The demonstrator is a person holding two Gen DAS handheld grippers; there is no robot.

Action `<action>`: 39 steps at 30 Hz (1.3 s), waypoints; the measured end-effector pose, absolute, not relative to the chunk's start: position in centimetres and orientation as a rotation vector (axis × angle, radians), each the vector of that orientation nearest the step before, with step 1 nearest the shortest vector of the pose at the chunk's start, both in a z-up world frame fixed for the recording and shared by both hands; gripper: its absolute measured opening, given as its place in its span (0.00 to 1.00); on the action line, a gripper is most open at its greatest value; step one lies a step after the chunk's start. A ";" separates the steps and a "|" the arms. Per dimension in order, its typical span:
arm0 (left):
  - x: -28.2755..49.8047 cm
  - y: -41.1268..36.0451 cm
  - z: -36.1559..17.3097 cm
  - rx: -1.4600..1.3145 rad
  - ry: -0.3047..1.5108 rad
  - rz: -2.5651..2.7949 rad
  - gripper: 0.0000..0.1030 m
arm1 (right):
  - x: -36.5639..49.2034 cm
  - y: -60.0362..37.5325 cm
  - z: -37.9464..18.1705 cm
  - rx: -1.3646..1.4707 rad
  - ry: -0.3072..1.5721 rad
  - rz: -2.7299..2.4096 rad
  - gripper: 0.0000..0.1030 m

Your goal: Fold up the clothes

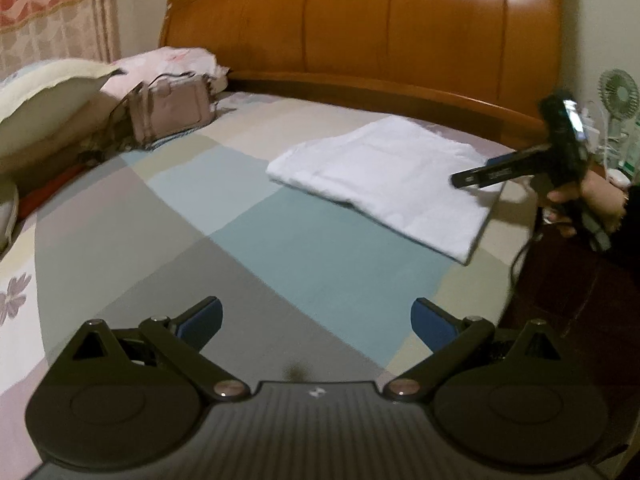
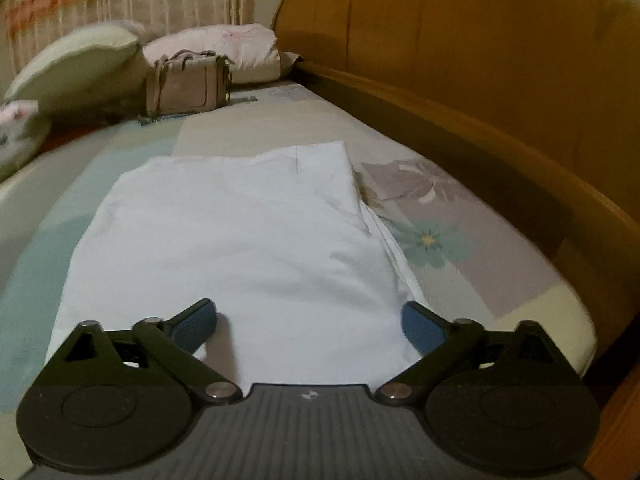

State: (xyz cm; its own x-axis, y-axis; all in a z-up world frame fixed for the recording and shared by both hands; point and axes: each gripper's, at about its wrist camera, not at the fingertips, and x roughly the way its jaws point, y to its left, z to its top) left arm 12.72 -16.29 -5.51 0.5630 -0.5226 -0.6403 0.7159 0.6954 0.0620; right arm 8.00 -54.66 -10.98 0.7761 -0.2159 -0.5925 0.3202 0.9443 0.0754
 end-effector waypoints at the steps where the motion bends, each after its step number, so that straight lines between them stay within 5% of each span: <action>1: 13.0 -16.2 -5.5 0.322 0.635 -0.740 0.97 | 7.8 -54.4 -10.5 0.187 0.599 -0.300 0.98; 20: 14.6 -14.3 -5.8 0.269 0.614 -0.681 0.97 | 15.8 -53.7 -8.1 0.117 0.547 -0.229 1.00; 27: 14.7 -13.6 -6.0 0.278 0.608 -0.674 0.97 | 21.9 -55.9 -10.7 0.169 0.680 -0.235 1.00; 39: 15.3 -12.8 -6.0 0.229 0.600 -0.640 0.99 | 21.6 -47.0 -11.0 -0.041 0.739 -0.100 1.00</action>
State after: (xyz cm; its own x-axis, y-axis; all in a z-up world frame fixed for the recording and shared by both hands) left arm 15.30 -12.76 -5.96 0.6410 -0.4918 -0.5892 0.6200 0.7844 0.0197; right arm 21.59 -47.04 -10.97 0.7347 -0.1051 -0.6703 0.0763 0.9945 -0.0723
